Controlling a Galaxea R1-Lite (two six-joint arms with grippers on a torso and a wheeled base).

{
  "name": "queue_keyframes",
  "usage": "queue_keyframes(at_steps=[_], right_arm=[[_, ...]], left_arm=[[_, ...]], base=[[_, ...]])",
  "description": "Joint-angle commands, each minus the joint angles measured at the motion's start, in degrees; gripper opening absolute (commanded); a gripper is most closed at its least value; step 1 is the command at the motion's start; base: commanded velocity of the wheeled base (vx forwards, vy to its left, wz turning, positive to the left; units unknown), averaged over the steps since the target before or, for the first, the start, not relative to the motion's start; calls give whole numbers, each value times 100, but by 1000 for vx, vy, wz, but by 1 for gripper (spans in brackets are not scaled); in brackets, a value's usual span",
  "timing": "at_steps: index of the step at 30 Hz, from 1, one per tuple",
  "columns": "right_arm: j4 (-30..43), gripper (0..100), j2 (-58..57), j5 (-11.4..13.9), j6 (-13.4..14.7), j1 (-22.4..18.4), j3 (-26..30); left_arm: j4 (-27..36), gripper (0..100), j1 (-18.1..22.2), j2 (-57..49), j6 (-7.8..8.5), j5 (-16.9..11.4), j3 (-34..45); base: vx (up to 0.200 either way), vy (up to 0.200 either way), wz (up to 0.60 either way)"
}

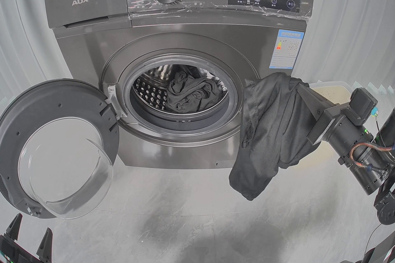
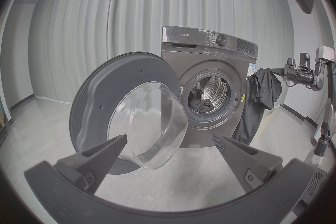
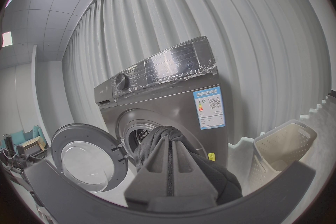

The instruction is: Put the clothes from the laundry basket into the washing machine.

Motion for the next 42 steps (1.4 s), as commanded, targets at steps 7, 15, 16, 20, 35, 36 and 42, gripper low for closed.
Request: queue_keyframes(at_steps=[7,15,16,20,35,36,42], right_arm=[[-15,0,129,-8,52,3,66],[91,0,137,220,87,108,-40],[64,0,146,247,87,143,-40],[64,0,225,238,96,267,-84],[-15,0,665,203,131,636,-224],[-15,0,673,203,139,636,-233],[-15,0,700,194,175,688,-295]], left_arm=[[-1,100,10,-99,9,2,84],[-9,100,19,-99,264,-42,101],[-9,100,19,-99,282,-51,101],[-9,100,19,-99,273,-60,101],[-45,100,19,-99,563,-403,101],[-45,100,19,-99,563,-403,101],[-53,100,19,-99,554,-403,101]], base=[[0,200,0],[0,75,0],[0,0,0],[0,0,0],[0,0,0],[0,0,0],[0,0,0]])
